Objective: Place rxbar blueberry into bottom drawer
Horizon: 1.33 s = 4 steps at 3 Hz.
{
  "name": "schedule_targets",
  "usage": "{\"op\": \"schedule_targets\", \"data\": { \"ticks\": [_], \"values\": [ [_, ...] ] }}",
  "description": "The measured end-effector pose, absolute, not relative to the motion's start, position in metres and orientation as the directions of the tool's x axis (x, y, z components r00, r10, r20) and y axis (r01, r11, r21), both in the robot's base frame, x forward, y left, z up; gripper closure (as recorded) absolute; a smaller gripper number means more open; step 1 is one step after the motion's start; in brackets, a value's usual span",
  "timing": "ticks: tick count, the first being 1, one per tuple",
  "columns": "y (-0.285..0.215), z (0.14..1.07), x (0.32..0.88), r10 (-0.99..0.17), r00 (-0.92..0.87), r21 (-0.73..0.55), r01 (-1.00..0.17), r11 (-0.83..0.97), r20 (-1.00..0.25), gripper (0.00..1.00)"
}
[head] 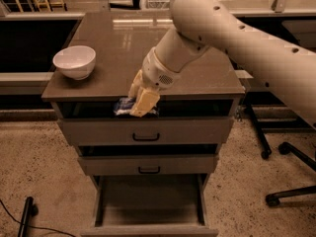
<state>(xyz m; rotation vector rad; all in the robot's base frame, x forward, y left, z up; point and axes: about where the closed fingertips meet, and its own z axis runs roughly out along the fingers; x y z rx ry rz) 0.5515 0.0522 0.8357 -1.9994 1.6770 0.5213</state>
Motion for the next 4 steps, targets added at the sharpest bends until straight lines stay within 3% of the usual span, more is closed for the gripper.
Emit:
{"op": "schedule_targets", "data": {
  "ticks": [2, 4],
  "values": [
    [0.048, 0.797, 0.517, -0.847, 0.163, -0.016, -0.984, -0.180, -0.507, 1.00],
    [0.019, 0.729, 0.493, -0.771, 0.180, -0.116, -0.984, -0.137, -0.612, 1.00]
  ]
}}
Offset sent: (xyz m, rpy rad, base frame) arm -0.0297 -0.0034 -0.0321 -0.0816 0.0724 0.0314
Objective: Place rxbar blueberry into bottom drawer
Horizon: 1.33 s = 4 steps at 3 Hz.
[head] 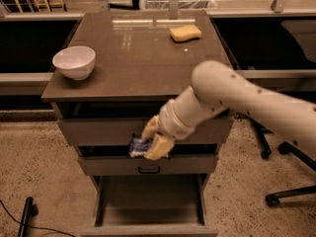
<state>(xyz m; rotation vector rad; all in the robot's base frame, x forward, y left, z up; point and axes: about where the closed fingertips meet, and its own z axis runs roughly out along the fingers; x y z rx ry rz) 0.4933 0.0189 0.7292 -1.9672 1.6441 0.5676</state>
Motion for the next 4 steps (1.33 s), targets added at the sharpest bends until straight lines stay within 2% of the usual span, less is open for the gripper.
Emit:
{"op": "schedule_targets", "data": {
  "ticks": [2, 4],
  "values": [
    [-0.073, 0.648, 0.490, -0.752, 0.111, -0.243, -0.968, 0.067, -0.650, 1.00],
    [-0.077, 0.620, 0.495, -0.773, 0.083, -0.249, -0.963, 0.099, -0.629, 1.00]
  ]
}}
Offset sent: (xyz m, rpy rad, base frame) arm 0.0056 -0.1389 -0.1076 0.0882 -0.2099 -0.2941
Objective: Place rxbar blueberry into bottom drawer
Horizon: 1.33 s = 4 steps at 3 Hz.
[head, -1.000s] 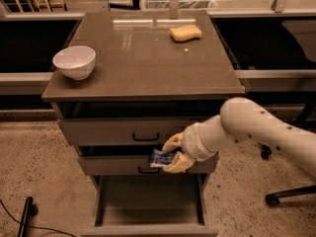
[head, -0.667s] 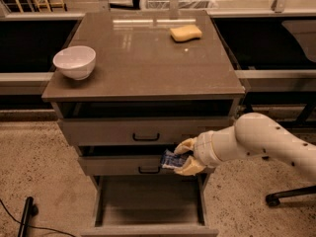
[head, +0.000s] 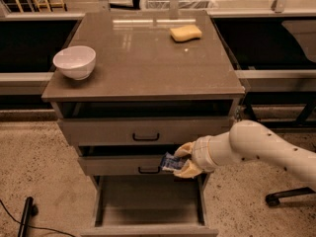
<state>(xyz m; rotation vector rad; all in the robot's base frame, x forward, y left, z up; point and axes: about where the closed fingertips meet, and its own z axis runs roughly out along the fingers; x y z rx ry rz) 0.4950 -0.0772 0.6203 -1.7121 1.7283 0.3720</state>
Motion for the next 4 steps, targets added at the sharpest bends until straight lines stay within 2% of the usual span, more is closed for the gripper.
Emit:
{"op": "schedule_targets", "data": {
  "ticks": [2, 4],
  "values": [
    [-0.115, 0.445, 0.454, -0.791, -0.017, -0.194, -0.966, 0.171, -0.612, 1.00],
    [-0.113, 0.399, 0.442, -0.775, 0.008, -0.175, -0.976, 0.132, -0.631, 1.00]
  ]
}}
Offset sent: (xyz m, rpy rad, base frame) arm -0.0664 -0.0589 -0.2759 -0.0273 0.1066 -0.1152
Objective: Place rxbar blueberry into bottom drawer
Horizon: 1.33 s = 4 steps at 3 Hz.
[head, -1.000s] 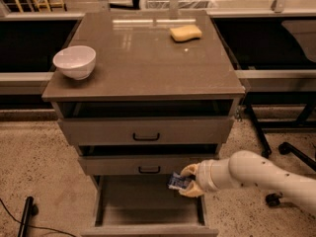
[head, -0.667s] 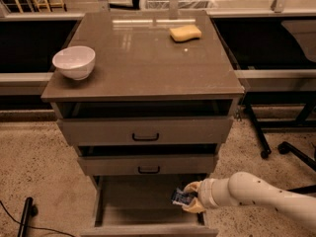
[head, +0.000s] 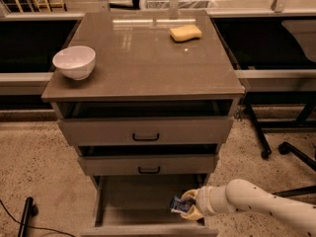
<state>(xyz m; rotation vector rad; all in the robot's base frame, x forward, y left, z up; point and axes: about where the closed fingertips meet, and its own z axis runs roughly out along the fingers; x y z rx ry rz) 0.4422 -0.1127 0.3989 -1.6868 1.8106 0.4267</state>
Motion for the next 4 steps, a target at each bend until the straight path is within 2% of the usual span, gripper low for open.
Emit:
{"op": "schedule_targets", "data": {
  "ticks": [2, 3, 4],
  "values": [
    [-0.104, 0.364, 0.464, -0.628, 0.026, -0.158, -0.975, 0.155, -0.778, 1.00],
    [-0.086, 0.323, 0.475, -0.533, 0.013, -0.119, -0.979, 0.165, -0.846, 1.00],
    [-0.065, 0.293, 0.481, -0.497, -0.003, -0.081, -0.986, 0.147, -0.868, 1.00]
  ]
}}
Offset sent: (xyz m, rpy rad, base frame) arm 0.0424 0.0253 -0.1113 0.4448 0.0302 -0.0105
